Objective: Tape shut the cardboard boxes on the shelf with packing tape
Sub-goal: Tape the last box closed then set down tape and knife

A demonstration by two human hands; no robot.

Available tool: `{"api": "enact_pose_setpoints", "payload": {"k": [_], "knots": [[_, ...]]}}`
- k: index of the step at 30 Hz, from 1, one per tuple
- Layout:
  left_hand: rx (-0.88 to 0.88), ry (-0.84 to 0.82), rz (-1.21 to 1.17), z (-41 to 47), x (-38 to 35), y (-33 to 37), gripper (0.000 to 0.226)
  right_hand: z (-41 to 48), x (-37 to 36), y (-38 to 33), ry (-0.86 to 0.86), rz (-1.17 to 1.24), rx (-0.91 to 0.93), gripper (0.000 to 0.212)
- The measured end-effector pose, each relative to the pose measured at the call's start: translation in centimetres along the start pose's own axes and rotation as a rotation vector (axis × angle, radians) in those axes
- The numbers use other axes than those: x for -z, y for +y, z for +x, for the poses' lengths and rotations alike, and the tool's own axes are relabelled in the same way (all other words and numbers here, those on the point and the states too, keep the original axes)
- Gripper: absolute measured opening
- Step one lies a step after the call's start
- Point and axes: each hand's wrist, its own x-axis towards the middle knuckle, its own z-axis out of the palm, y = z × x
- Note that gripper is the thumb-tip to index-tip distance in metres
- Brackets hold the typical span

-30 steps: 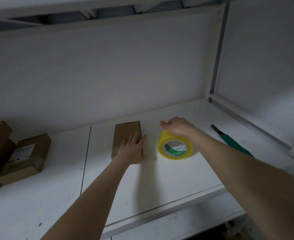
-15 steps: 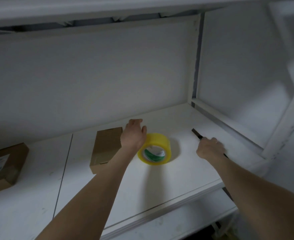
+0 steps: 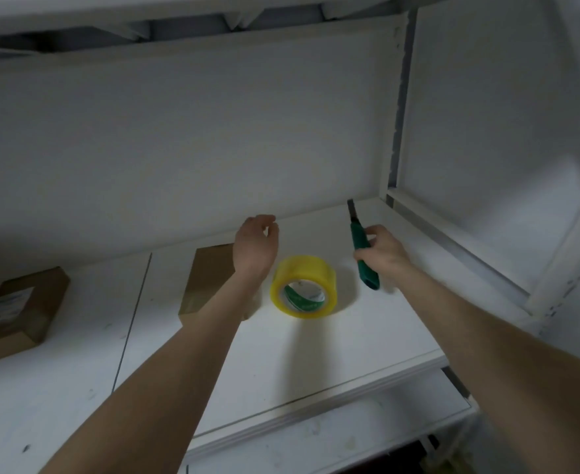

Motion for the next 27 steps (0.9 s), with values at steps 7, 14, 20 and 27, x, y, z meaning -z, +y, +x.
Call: {"api": "enact_pose_setpoints", "payload": {"k": [7,14,20,27], "knots": [[0.289,-0.414,-0.589,-0.1,1.2,2.7,0.039,-2.3,-4.0,-9.1,-0.175,0.194,0.326,0.061],[0.379,-0.175,-0.485,-0.3,3.7,-1.2,0.019,-2.0,-5.5,-10.7,-0.275,-0.169,0.444,0.039],[0.256,-0.294,0.127,-3.3,4.5,-7.1,0.028,-1.3,-8.4,-10.2,-0.31,-0.865,0.376,0.066],[0.305,-0.406,0.187,-5.1,3.1,-9.3,0.034,0.0,-9.8,-11.0,-0.467,-0.965,0.267,0.053]]}}
